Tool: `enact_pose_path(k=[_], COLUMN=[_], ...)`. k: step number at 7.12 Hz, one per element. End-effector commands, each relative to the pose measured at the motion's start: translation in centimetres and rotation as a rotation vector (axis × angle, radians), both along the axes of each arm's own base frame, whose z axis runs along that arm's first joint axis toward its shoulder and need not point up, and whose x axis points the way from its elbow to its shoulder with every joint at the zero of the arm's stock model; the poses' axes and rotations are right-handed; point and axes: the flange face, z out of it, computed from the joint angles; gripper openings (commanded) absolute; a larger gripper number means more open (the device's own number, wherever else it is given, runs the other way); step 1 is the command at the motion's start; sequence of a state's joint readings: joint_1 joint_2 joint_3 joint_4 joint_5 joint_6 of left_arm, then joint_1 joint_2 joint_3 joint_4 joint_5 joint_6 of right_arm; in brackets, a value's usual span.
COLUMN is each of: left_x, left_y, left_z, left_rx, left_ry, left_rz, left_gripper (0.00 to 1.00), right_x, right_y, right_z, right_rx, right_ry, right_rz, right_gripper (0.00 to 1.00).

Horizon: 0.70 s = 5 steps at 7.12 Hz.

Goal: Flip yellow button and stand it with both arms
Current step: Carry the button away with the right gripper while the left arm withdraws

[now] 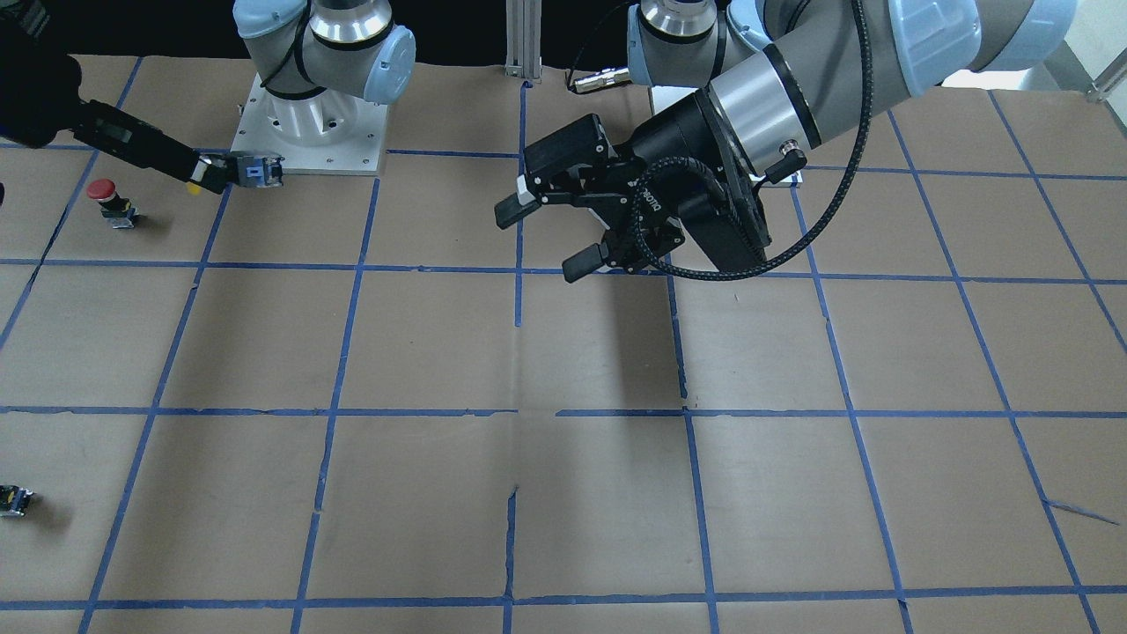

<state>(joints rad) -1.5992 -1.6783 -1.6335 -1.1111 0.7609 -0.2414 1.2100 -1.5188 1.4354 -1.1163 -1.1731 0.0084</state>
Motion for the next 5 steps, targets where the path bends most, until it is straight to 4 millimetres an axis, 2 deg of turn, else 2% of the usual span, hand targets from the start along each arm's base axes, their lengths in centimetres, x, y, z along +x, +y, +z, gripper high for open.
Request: enact_pose_path(k=[1, 2, 3, 4, 5], left_x=[3.0, 4.6, 6.5, 7.3, 8.4], left_y=[-0.1, 0.4, 1.2, 1.7, 2.4], left_z=[-1.5, -2.3, -1.5, 0.5, 2.1], left_rx=[-0.048, -0.025, 0.014, 0.039, 0.099], left_ry=[-0.371, -0.517, -0.714, -0.778, -0.807], left_rz=[0.004, -0.060, -0.102, -0.132, -0.205], left_gripper=[0.98, 0.98, 0.98, 0.99, 0.99], right_x=[-3.0, -4.5, -6.4, -8.4, -10.6], right_y=[-1.1, -1.4, -1.5, -1.5, -1.1], right_z=[-2.5, -4.1, -5.8, -7.4, -8.7], right_rx=[-0.167, -0.256, -0.354, -0.436, -0.459], right_ry=[0.163, 0.215, 0.215, 0.235, 0.260], right_rz=[0.367, 0.531, 0.705, 0.828, 0.824], right_gripper=[0.19, 0.19, 0.19, 0.19, 0.19])
